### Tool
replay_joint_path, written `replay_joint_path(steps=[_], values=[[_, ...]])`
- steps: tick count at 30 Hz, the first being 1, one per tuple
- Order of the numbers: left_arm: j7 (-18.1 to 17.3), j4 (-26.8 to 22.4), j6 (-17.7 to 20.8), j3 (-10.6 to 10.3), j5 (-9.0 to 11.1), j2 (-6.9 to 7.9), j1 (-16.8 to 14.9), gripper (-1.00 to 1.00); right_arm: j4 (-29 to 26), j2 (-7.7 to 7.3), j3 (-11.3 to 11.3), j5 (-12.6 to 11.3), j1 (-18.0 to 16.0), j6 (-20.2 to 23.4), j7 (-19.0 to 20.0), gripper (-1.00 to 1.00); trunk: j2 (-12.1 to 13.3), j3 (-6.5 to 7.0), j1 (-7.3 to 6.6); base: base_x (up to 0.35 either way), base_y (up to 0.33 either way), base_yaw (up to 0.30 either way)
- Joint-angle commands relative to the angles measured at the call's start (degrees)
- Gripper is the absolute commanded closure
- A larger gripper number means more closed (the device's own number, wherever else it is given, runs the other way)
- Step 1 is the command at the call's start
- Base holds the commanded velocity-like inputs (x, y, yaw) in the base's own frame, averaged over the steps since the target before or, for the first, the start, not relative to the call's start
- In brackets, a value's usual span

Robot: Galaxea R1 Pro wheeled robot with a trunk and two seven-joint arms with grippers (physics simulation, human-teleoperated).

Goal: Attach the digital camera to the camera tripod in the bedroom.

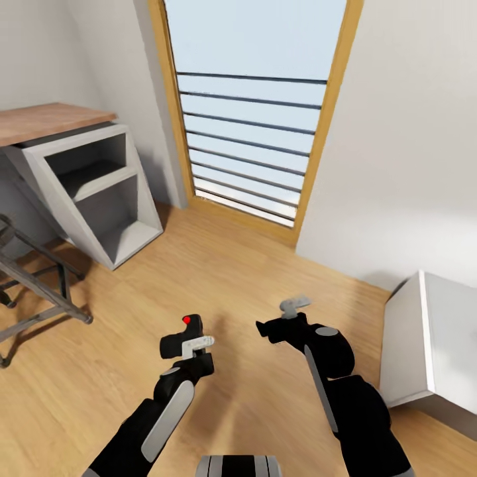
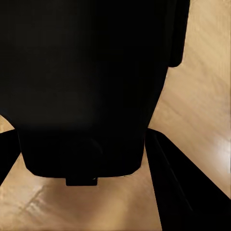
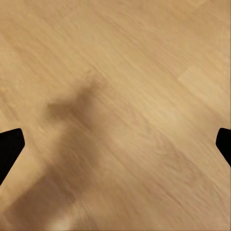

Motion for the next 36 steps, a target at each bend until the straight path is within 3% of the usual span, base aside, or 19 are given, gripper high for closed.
replay_joint_path(steps=[1, 14, 36], values=[[0.37, 0.06, 0.17, -0.04, 0.4, 0.02, -0.05, 1.0, -0.08, 0.01, -0.02, 0.61, -0.01, 0.23, 0.49, -1.0, 0.0, 0.18, -0.03, 0.0, 0.0, 0.295], [0.22, 0.2, 0.2, 2.86, 0.63, -0.25, -0.04, 1.0, -0.08, 0.01, -0.02, 0.61, 0.01, 0.16, 0.47, -1.0, 0.17, 3.06, -0.37, 0.0, 0.0, 0.295], [0.36, 0.29, 0.24, 3.25, 0.42, -0.45, -0.04, 1.0, -0.08, 0.01, 0.05, 0.61, 0.08, -1.28, 0.47, -1.0, 0.47, 7.94, -0.94, 0.0, 0.0, 0.295]])
